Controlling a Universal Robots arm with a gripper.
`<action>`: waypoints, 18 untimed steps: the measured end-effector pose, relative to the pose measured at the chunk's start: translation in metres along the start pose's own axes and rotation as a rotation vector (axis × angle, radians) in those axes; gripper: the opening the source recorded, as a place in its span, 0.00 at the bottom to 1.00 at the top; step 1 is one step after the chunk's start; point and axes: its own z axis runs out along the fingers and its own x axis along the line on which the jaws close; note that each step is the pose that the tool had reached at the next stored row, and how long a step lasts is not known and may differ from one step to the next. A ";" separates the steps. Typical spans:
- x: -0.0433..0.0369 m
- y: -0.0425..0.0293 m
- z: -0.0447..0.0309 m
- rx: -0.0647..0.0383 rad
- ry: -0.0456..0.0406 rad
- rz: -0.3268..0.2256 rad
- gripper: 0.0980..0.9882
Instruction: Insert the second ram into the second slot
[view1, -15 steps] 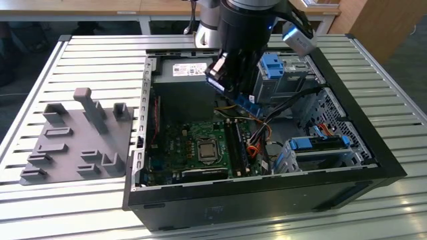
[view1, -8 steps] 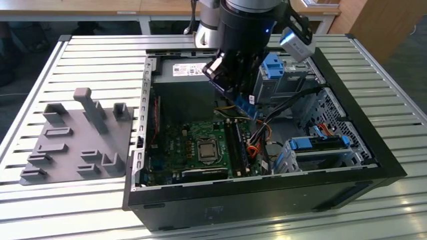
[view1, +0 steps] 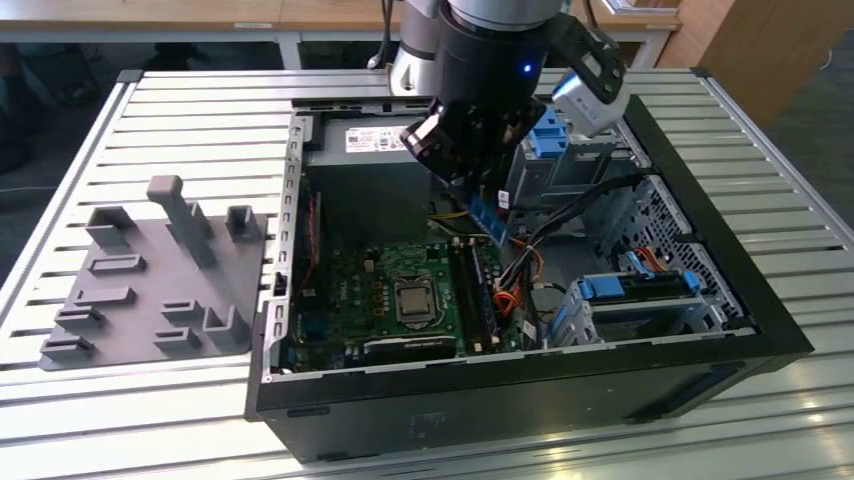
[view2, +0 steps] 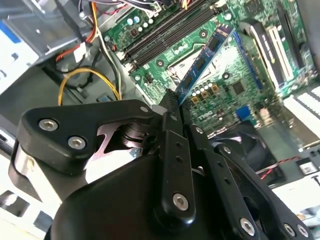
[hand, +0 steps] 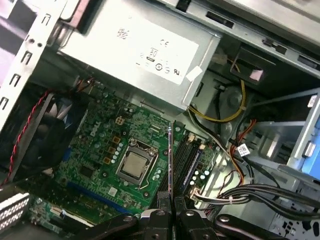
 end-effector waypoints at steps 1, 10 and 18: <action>0.0000 0.0000 0.0005 0.000 -0.0007 0.020 0.04; 0.0000 -0.0002 0.0043 0.002 -0.0066 0.183 0.04; 0.0001 -0.0003 0.0078 0.004 -0.0119 0.327 0.04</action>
